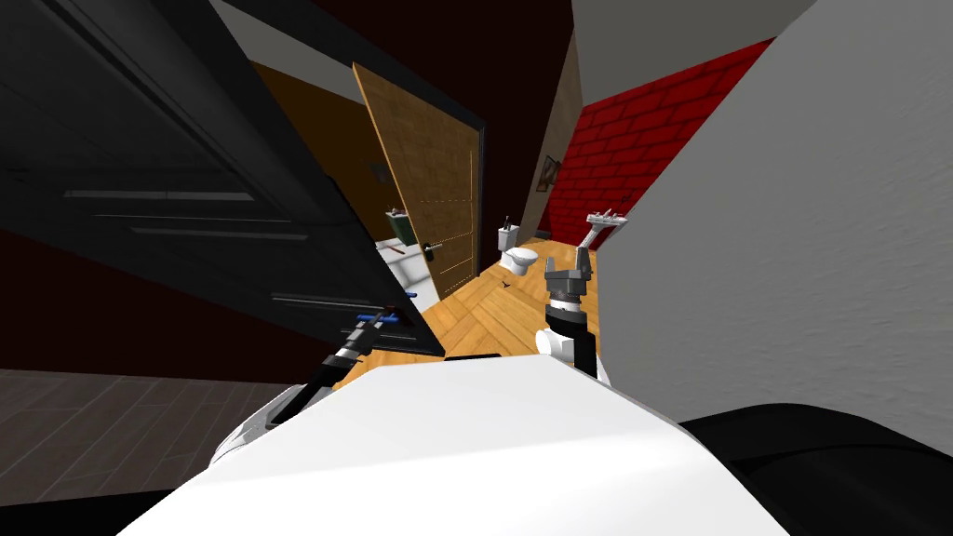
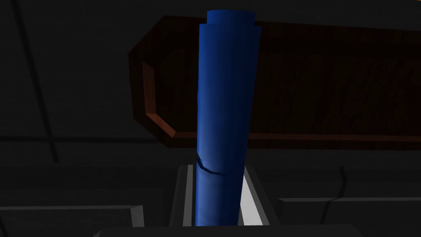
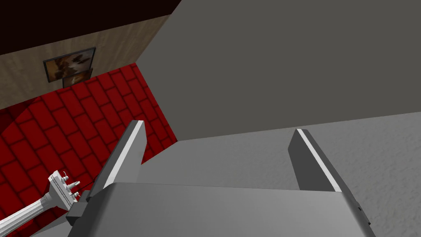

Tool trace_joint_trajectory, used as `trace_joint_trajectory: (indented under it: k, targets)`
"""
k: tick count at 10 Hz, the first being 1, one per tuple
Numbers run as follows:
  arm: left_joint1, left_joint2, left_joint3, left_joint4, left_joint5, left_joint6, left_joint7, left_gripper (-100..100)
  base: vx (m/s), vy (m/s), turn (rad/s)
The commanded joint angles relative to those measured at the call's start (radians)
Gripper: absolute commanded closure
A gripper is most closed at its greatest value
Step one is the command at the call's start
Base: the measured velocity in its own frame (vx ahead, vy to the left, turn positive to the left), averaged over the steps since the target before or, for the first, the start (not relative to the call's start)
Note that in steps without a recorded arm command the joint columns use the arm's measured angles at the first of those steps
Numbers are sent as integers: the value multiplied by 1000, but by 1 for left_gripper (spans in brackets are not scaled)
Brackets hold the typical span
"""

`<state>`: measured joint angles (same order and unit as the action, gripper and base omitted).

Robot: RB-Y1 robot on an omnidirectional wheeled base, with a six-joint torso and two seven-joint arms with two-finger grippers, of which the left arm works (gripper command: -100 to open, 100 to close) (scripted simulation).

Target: Pull the door open

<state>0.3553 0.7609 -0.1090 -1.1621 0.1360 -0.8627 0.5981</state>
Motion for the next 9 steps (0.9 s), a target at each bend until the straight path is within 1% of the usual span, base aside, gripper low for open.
trace_joint_trajectory:
  k: [1,2,5,6,8,9]
  targets:
    - [5,7,-7,11,-3,-24,7,100,-185,114,-152]
    - [7,12,-10,16,-3,-37,11,100,-229,135,-180]
    - [12,25,-17,30,-6,-69,22,100,-196,67,-114]
    - [10,23,-16,28,-6,-60,19,100,-81,23,-20]
    - [15,29,-23,39,-10,-82,25,100,-159,62,-125]
    - [15,31,-25,41,-10,-87,26,100,-181,73,-116]
